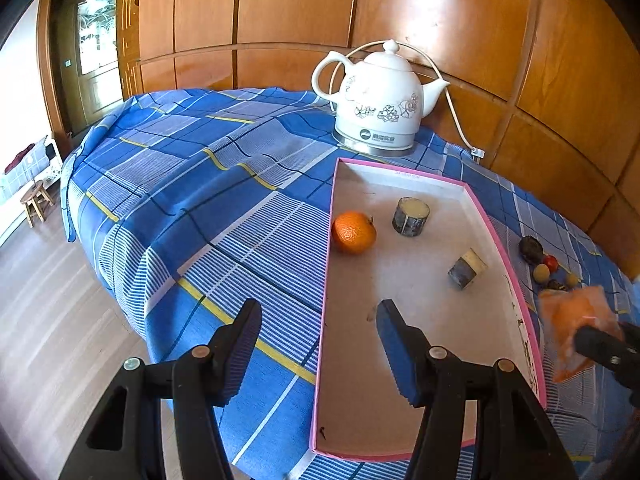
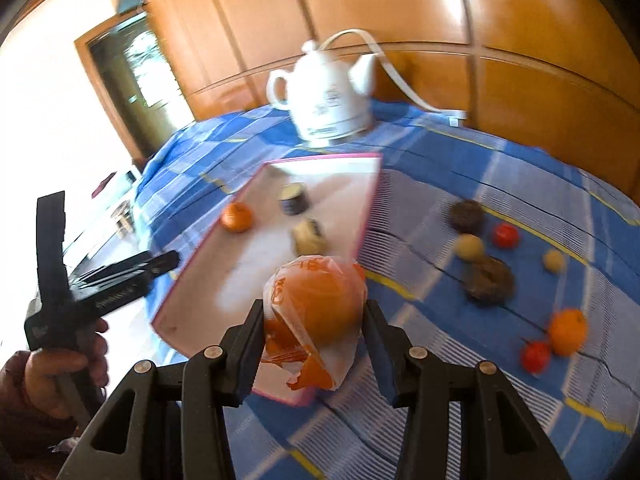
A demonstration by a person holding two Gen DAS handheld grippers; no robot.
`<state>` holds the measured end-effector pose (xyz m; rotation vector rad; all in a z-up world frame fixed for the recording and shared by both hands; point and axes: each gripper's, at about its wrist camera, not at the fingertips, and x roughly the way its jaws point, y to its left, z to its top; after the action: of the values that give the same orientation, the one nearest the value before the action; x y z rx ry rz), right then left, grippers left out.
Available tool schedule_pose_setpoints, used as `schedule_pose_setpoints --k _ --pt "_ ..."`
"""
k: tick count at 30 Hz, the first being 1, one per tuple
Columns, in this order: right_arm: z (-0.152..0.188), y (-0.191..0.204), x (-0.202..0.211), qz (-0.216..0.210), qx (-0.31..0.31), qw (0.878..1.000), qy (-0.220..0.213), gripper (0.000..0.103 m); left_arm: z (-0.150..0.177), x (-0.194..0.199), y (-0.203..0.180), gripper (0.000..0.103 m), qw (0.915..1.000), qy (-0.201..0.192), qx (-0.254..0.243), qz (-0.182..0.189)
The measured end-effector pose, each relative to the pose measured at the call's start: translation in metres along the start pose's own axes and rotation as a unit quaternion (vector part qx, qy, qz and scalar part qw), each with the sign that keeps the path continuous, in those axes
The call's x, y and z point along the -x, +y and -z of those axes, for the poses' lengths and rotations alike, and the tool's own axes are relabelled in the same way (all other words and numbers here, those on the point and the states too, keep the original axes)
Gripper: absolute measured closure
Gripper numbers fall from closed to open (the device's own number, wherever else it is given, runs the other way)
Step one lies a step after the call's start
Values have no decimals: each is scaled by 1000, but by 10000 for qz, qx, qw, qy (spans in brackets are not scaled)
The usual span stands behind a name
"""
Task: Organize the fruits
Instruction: 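Carry the orange bag into the tray and lower it with the right gripper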
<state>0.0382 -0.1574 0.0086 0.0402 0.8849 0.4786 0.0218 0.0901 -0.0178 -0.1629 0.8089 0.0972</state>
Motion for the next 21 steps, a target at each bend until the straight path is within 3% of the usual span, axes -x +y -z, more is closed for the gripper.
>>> schedule_pose_setpoints --k 6,12,21 --pt "-15 32 -46 -86 511 9979 386 55 0 2 -4 43 9999 -66 -91 23" --pt "-22 37 -94 147 744 9940 793 54 0 1 -5 43 9999 -41 -114 58" --pt "-26 24 -87 81 341 9975 612 51 -1 1 -4 40 10000 -56 -59 41"
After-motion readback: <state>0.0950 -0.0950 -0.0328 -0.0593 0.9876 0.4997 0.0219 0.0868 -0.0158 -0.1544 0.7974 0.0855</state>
